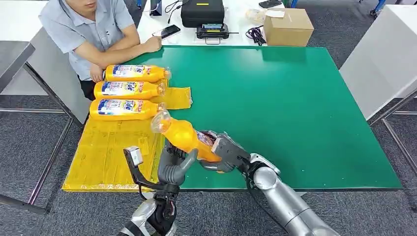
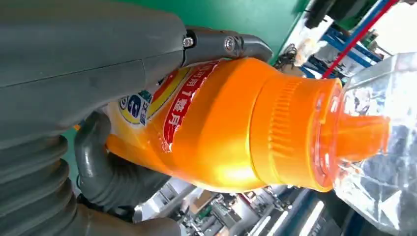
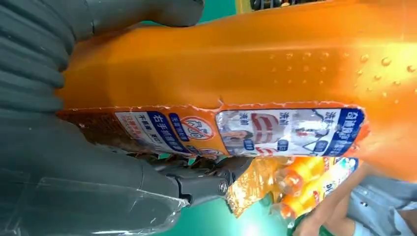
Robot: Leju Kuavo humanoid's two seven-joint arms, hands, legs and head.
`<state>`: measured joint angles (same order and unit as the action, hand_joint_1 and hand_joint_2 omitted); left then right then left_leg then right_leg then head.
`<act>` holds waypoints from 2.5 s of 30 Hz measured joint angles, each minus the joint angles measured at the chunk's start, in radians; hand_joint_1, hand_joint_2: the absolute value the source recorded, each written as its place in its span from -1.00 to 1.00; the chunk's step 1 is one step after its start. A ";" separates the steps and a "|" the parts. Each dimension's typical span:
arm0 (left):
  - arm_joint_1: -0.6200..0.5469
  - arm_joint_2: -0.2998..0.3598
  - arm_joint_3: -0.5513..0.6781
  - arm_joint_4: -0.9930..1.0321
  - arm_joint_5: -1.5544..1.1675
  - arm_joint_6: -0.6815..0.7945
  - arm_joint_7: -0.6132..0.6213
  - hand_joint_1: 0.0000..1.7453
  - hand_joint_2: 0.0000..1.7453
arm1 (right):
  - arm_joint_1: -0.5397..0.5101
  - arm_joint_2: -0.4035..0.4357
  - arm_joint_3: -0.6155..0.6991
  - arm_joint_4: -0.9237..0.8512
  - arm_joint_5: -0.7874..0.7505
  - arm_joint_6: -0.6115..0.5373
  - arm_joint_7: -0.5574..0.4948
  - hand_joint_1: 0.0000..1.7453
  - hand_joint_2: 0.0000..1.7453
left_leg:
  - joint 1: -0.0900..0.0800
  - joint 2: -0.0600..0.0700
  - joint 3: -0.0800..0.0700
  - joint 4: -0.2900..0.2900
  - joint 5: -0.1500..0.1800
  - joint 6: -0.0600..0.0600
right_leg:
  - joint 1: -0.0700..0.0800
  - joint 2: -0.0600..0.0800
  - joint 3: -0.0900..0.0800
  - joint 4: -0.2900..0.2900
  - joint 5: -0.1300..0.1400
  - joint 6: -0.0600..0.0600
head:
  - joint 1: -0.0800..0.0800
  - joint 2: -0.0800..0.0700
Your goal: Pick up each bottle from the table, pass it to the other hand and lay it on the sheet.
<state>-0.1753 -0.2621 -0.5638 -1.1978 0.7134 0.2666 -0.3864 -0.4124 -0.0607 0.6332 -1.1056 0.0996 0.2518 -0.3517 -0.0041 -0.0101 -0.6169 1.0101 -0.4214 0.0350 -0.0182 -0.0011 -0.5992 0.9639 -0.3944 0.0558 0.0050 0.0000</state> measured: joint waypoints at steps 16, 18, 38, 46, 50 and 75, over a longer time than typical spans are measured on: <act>-0.033 -0.020 0.019 0.074 -0.019 0.003 0.000 -1.00 1.00 | -0.016 0.022 0.048 0.023 -0.011 0.015 -0.005 1.00 1.00 | 0.000 0.000 0.000 0.000 0.000 0.000 | 0.000 0.000 0.000 0.000 0.000 0.000 | 0.000 0.000; -0.035 -0.023 0.022 0.081 -0.023 0.001 -0.003 -0.54 1.00 | -0.018 0.023 0.051 0.024 -0.015 0.015 -0.005 1.00 1.00 | 0.000 0.000 0.000 0.000 0.000 0.000 | 0.000 0.000 0.000 0.000 0.000 0.000 | 0.000 0.000; -0.037 -0.035 0.047 0.085 -0.041 0.006 -0.022 1.00 1.00 | -0.025 0.024 0.058 0.031 -0.038 0.021 -0.005 -1.00 1.00 | 0.000 0.000 0.000 0.000 0.000 0.000 | 0.000 0.000 -0.001 0.000 0.000 0.000 | 0.000 0.000; -0.024 -0.035 0.059 0.030 -0.087 0.071 -0.043 1.00 1.00 | -0.004 0.030 0.059 0.034 0.034 -0.087 -0.004 -1.00 1.00 | 0.000 0.000 -0.001 0.000 0.000 0.000 | 0.000 0.000 -0.001 0.000 0.000 0.000 | 0.001 0.000; -0.023 -0.033 0.068 0.020 -0.112 0.108 -0.048 1.00 1.00 | 0.035 0.032 0.060 0.007 0.073 -0.128 -0.013 -1.00 1.00 | 0.000 0.000 -0.001 0.000 0.000 0.000 | 0.000 0.000 -0.001 0.000 0.000 0.000 | 0.000 0.000; -0.082 0.052 0.096 0.133 -0.977 0.404 0.037 0.74 1.00 | 0.228 -0.024 -0.051 -0.163 0.272 -0.245 -0.064 -1.00 1.00 | 0.000 0.001 -0.002 0.000 0.000 0.000 | 0.000 0.000 -0.003 0.000 0.000 0.000 | 0.000 0.000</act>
<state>-0.2569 -0.2102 -0.4681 -1.0647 -0.2633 0.6710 -0.3498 -0.1841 -0.0843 0.5821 -1.2688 0.3712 0.0065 -0.4162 -0.0039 -0.0090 -0.6186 1.0101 -0.4214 0.0350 -0.0181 -0.0007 -0.6020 0.9639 -0.3945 0.0556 0.0053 0.0000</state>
